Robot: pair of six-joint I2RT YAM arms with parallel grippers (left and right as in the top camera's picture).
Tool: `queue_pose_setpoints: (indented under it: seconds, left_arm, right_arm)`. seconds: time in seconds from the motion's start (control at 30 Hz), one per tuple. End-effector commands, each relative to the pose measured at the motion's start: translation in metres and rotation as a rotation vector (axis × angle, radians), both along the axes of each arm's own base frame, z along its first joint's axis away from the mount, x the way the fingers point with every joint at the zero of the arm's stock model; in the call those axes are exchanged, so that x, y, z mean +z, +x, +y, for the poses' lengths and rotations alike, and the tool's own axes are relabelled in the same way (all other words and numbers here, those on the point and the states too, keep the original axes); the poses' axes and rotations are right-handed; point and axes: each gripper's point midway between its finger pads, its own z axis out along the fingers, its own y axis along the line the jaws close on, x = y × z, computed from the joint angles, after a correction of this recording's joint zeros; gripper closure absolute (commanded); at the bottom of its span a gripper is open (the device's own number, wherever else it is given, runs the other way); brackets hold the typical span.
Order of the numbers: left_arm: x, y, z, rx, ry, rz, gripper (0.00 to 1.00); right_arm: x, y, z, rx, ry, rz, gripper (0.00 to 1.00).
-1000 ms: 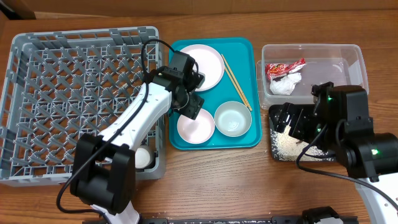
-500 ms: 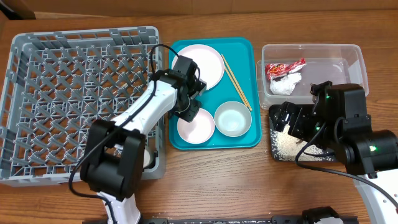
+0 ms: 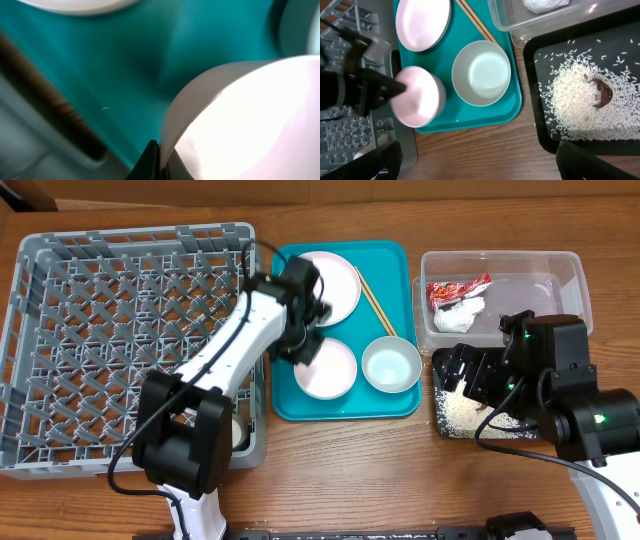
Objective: Sort waste into correct bins and load items into the dishwasher
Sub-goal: 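Reach the left gripper to the teal tray and grasp the pink plate, then lift the pink plate with the left gripper and stand it in the rack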
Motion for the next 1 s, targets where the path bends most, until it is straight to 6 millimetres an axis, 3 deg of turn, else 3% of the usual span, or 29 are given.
queue_pose_setpoints:
  seconds: [0.0, 0.1, 0.2, 0.3, 0.37, 0.53, 0.67, 0.97]
  left_arm:
    - [0.073, 0.036, 0.02, 0.155, 0.046, -0.174, 0.96]
    - [0.117, 0.052, 0.055, 0.246, 0.147, -0.301, 0.96]
    - [0.162, 0.075, 0.109, 0.44, 0.333, -0.508, 0.96]
    - [0.196, 0.089, 0.158, 0.635, 0.535, -0.698, 0.96]
    - [0.208, 0.091, 0.179, 0.72, 0.64, -0.773, 0.96]
    - [0.221, 0.097, 0.203, 0.769, 0.917, -0.88, 0.96]
    - [0.225, 0.1, 0.207, 0.73, 1.167, -0.928, 0.96]
    - [0.167, 0.128, 0.189, 0.579, 1.368, -0.886, 0.96]
  right_arm:
    - [0.008, 0.003, -0.001, -0.004, -0.003, -0.029, 0.0]
    - [0.008, 0.003, -0.001, -0.004, -0.003, -0.029, 0.0]
    - [0.008, 0.003, -0.001, -0.004, -0.004, -0.029, 0.0]
    - [0.008, 0.003, -0.001, -0.004, -0.003, -0.029, 0.0]
    - [0.008, 0.003, -0.001, -0.004, -0.004, -0.029, 0.0]
    - [0.008, 0.003, -0.001, -0.004, -0.003, -0.029, 0.0]
    - [0.008, 0.003, -0.001, -0.004, -0.004, -0.029, 0.0]
    - [0.008, 0.003, -0.001, -0.004, -0.004, -0.029, 0.0]
